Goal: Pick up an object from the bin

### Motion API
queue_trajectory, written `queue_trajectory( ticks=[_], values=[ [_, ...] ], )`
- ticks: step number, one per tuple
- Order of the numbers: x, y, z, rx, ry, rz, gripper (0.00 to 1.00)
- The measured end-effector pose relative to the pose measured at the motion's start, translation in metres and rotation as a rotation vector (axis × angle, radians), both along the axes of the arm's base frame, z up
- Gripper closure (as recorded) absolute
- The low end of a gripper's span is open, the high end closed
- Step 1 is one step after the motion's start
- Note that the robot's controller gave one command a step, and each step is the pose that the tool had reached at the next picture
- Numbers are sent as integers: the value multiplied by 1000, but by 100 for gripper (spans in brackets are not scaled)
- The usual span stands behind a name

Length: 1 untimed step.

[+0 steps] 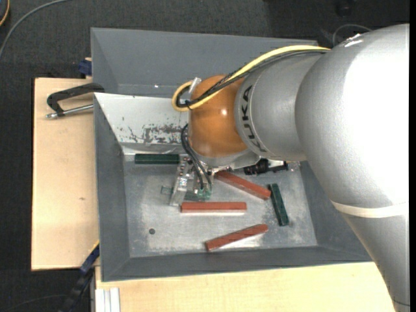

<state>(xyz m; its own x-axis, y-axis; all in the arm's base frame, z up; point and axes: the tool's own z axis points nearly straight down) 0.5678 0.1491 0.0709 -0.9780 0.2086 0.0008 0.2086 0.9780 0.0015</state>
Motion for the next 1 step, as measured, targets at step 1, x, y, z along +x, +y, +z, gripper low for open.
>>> queue_trajectory(
  ticks=[1],
  values=[
    [-3,-10,133,3,-14,-17,100]
  ],
)
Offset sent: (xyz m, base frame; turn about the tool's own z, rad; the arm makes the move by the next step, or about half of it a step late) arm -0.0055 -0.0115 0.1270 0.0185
